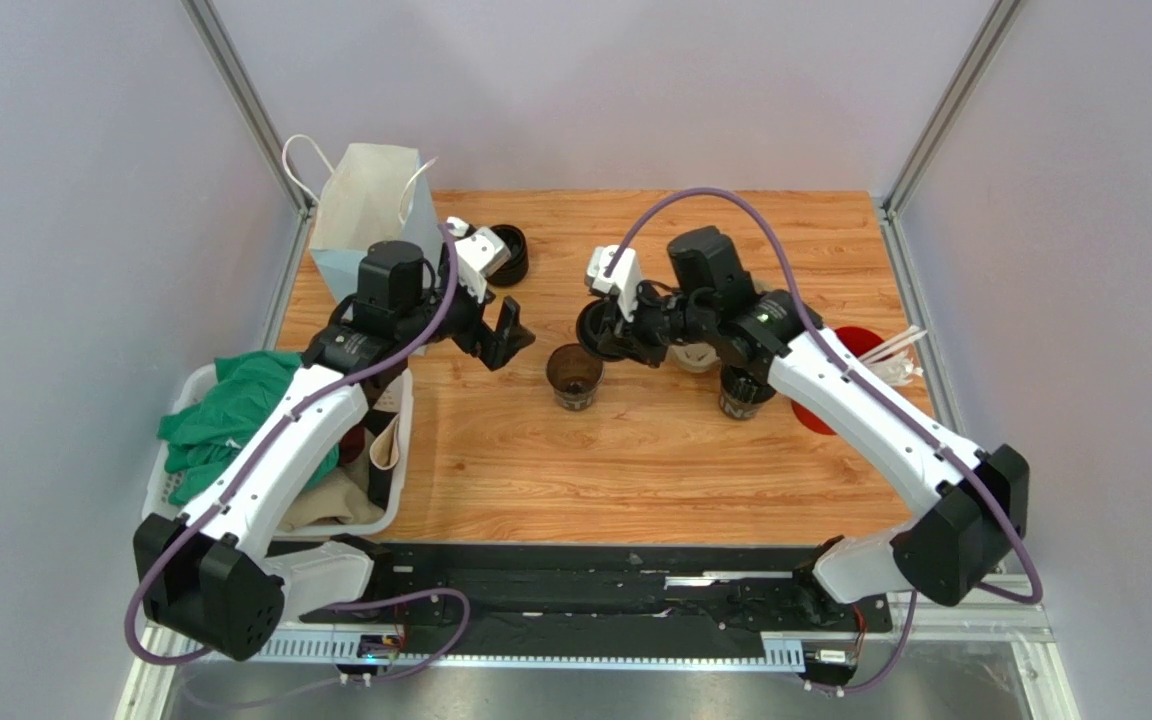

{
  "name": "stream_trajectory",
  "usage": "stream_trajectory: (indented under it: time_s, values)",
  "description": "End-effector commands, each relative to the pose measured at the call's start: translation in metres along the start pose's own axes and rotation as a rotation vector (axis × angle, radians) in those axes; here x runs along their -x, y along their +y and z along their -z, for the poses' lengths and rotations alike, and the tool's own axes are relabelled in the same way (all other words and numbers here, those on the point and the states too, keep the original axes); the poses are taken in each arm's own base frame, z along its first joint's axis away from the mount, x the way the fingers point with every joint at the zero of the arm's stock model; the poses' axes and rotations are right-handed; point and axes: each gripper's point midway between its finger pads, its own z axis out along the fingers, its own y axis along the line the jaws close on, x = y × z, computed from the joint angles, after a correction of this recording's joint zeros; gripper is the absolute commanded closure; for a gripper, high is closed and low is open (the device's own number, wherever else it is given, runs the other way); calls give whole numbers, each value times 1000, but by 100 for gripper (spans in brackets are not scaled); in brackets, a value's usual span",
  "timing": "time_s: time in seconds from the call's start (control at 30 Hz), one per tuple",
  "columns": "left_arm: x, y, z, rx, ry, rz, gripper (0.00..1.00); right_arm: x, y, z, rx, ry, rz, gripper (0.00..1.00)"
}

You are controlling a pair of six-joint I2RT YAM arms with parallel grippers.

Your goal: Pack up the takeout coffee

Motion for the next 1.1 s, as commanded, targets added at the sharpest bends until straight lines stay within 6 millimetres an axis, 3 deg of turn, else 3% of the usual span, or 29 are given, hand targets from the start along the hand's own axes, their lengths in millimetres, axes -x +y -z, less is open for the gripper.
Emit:
stream_trajectory:
  time_s: [0.0, 0.13, 0.4, 0.77, 1.07]
  values:
    - [-6, 5, -19, -9, -10, 69, 1, 12, -3, -7, -3, 6, 49, 100]
    - [-15, 14, -36, -17, 27, 132, 1, 5, -2, -24, 29, 43, 48, 100]
    - [-12, 37, -48, -91, -22, 218, 1, 0, -1, -40, 67, 92, 35, 100]
    - [-16, 29, -54, -153, -77, 193, 1, -22, 11, -67, 76, 157, 60, 100]
    - [-30, 36, -63, -121, -110, 203, 1, -37, 0, -86, 21, 189, 46, 100]
